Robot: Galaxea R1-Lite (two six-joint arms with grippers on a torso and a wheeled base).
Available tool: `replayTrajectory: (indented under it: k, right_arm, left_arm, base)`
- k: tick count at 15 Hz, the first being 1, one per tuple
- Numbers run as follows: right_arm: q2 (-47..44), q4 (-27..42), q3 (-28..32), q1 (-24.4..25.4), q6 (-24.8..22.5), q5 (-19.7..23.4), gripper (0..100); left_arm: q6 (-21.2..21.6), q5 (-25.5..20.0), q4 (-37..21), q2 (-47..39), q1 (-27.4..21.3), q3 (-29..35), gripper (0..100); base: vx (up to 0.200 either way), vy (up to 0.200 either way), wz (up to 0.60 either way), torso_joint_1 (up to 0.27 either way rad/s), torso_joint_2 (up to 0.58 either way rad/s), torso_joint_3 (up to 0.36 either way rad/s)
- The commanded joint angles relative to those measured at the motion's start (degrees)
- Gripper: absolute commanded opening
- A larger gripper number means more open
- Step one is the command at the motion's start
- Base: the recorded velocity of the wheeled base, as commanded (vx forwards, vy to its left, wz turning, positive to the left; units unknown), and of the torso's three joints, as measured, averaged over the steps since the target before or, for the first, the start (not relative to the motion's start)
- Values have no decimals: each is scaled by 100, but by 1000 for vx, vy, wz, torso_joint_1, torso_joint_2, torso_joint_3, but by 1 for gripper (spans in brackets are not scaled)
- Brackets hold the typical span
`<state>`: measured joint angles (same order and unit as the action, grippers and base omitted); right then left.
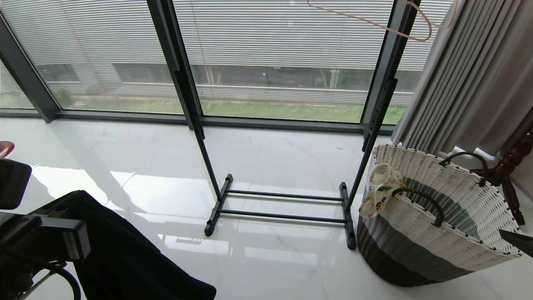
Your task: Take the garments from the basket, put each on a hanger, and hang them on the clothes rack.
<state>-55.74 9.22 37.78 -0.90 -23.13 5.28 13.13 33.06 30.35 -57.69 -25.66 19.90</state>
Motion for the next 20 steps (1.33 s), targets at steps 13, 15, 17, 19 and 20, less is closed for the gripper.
replayTrajectory:
  k: [13,15,17,19,20]
  right_arm:
    - [-69,-1106,-473,2,1,-291,100]
    - [-69,-1106,-482,2,1,-291,100]
    - [-60,-1115,-473,2,1,-282,100]
    - [-60,-1115,-438,2,19,-282,100]
    - [-60,-1115,-420,2,19,-282,100]
  left_arm:
    - [49,-160,6,-111,-18,6,0]
    - [76,-151,14,-120,-18,-3,0]
    - [76,-151,6,-111,-9,-21,0]
    - [76,-151,14,-111,-9,-21,0]
    - [76,-151,14,-111,0,-21,0]
  base:
    - [169,0,0,1,-4,2]
    - [0,0,0,63,-266,-227]
    - [0,0,0,75,-254,-268]
    - [0,0,0,171,-539,-310]
    - [0,0,0,154,-535,-290]
